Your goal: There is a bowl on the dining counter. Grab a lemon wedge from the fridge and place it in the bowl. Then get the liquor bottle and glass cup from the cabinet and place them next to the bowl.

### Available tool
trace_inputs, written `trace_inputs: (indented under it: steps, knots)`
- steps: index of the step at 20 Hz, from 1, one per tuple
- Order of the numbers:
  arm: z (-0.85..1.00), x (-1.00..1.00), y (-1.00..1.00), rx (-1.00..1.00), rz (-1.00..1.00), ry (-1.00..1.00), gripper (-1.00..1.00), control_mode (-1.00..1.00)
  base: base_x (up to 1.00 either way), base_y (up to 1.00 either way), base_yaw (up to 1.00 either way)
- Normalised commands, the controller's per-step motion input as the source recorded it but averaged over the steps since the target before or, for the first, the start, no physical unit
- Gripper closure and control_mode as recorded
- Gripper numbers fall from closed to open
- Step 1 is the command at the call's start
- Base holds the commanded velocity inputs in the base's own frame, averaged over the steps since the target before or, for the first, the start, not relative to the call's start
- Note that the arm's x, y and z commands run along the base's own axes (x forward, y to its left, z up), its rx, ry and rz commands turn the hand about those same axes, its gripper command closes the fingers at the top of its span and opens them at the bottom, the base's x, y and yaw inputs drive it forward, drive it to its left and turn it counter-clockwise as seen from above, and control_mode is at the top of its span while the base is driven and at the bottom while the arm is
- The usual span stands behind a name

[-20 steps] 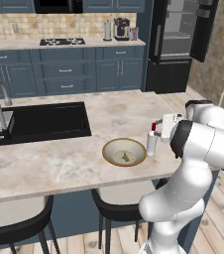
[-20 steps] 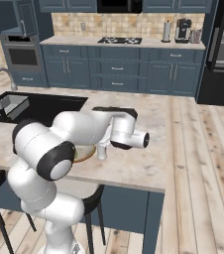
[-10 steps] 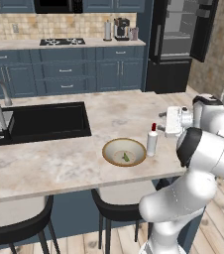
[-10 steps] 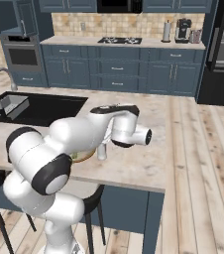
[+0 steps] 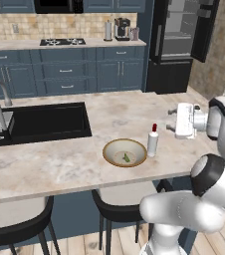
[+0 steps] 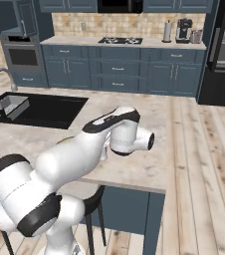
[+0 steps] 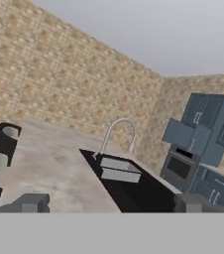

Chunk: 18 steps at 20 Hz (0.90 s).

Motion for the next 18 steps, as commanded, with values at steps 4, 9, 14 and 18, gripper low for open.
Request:
trace_inputs:
  steps: [4,9,14,18]
  knots:
    - [0.55,-0.59,0.1,0.0,-0.11,0.01,-1.0,-1.0,0.0,0.0,0.0]
    - [0.74,-0.47,0.23,-0.01,-0.14,0.11,-1.0,-1.0,0.0,0.0,0.0]
    - [0.75,-0.47,0.24,-0.02,-0.15,0.23,-1.0,-1.0,0.0,0.0,0.0]
    - [0.53,-0.41,0.22,-0.03,-0.17,0.24,-1.0,-1.0,0.0,0.0,0.0]
